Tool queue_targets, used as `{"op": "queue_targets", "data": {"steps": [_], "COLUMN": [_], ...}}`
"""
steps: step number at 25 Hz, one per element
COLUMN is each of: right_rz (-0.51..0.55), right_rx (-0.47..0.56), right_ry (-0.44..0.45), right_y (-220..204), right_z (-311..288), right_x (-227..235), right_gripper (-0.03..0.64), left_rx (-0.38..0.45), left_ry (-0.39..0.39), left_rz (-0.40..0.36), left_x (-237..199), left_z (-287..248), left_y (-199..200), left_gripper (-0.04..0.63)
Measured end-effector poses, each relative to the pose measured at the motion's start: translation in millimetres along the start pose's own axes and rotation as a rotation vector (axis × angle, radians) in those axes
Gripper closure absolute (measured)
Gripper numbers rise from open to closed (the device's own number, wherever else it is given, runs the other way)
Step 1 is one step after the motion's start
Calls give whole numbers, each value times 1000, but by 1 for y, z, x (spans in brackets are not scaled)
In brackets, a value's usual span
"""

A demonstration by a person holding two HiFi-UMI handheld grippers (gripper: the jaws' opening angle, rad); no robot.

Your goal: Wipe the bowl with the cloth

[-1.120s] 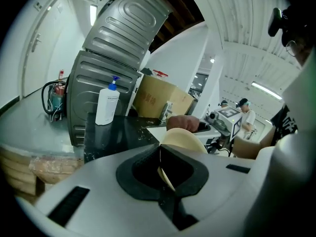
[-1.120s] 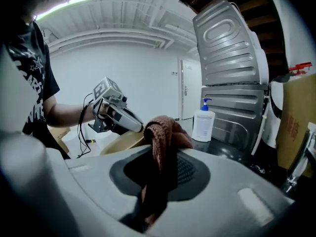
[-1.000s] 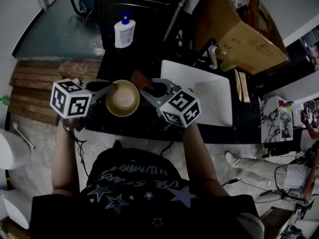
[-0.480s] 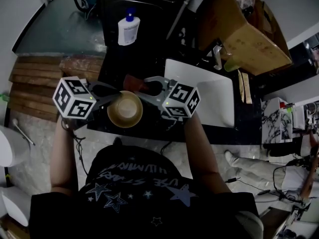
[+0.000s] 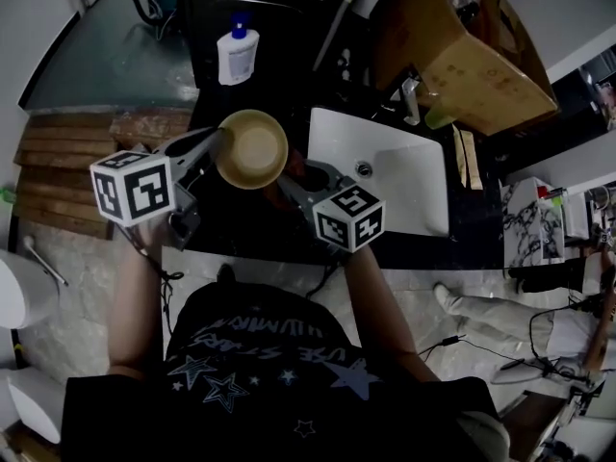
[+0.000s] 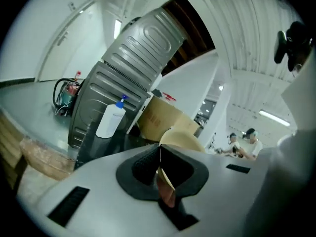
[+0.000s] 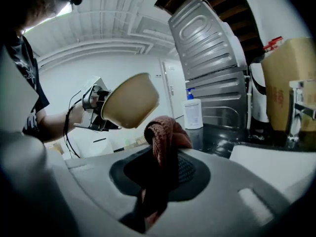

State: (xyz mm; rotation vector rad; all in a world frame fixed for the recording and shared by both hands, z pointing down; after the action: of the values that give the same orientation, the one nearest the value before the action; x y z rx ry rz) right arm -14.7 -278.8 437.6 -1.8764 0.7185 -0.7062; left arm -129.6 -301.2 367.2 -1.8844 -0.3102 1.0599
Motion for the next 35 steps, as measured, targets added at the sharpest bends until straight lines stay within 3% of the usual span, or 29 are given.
{"op": "queue_targets", "data": {"steps": [6, 14, 24, 35], "right_rz": [-137, -198, -183, -204], "right_rx": [86, 236, 213, 186], "right_ry": [-38, -29, -5, -80], "right_y": [8, 33, 20, 0], "right_z": [-14, -30, -22, 5], "right_x": [-17, -34, -41, -19], "right_gripper": [548, 548, 548, 548], "left_rx": [96, 73, 95, 93], "left_ry": [-40, -33, 74, 212], "left_rz": [96, 160, 115, 81], "left_x": [34, 47, 20, -16], "left_z": [-25, -43, -40, -19], "left_y": [21, 7, 4, -7], "left_gripper": [577, 577, 578, 577]}}
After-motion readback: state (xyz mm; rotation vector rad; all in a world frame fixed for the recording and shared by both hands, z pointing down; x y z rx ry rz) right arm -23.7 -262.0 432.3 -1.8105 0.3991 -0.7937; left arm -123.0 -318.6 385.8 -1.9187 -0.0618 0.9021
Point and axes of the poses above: the fingertips, and each gripper's own axes: z backward along the fingers, x to its right, y out of its top, the point moved 1 cm from there along z, backward along the fingers, and after that the axes turned 4 degrees about -y, right-handed, at the moved point
